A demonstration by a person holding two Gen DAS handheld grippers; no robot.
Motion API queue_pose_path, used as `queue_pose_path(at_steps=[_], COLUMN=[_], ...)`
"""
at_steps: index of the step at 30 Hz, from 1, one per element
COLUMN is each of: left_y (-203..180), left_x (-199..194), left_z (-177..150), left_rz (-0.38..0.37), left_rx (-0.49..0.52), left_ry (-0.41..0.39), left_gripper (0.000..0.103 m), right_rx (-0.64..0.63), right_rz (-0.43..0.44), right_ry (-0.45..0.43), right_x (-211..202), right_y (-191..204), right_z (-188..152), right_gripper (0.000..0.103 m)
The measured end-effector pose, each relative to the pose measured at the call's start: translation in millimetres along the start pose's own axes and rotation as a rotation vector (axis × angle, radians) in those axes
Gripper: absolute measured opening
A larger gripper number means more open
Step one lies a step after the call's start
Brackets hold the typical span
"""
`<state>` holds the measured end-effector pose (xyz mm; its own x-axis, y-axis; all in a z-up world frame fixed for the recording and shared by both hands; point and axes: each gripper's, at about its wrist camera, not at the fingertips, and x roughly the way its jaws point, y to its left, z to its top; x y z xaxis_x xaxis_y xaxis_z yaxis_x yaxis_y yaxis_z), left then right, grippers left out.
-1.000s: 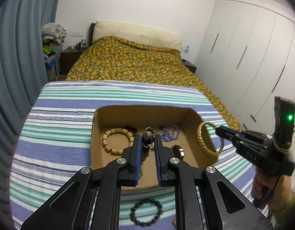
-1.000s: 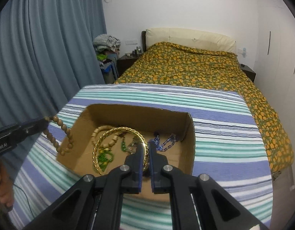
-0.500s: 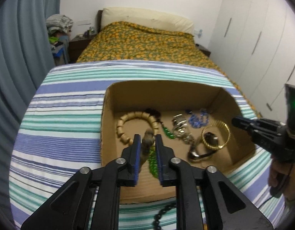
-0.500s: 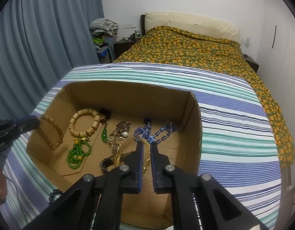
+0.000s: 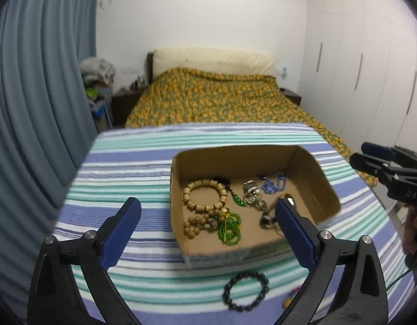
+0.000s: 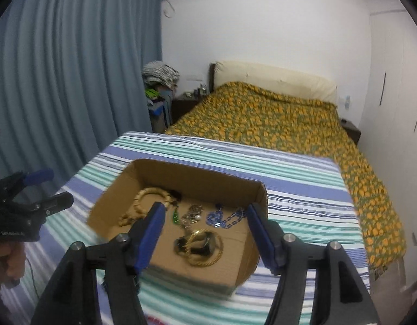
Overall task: Organize jewelry
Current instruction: 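Withdraw both tools from the box toward the black and red bracelets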
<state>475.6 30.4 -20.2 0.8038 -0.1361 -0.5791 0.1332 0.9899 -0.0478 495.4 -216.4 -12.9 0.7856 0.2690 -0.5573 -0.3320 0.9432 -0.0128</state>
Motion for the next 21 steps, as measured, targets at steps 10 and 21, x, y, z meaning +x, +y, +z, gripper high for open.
queue_pose_path(at_steps=[10,21], left_y=[-26,-68], left_x=[-101,-143], left_z=[-68,-160], left_rz=[0.068,0.196], left_rx=[0.045,0.025], left_ry=[-0.04,0.007], left_gripper=[0.103,0.103], right_rx=[-0.02,0.043], right_rz=[-0.002,-0.06], right_ry=[-0.062,-0.03], right_x=[-107,-147], right_y=[38,61], right_z=[-62,-160], right_gripper=[0.077,0.077])
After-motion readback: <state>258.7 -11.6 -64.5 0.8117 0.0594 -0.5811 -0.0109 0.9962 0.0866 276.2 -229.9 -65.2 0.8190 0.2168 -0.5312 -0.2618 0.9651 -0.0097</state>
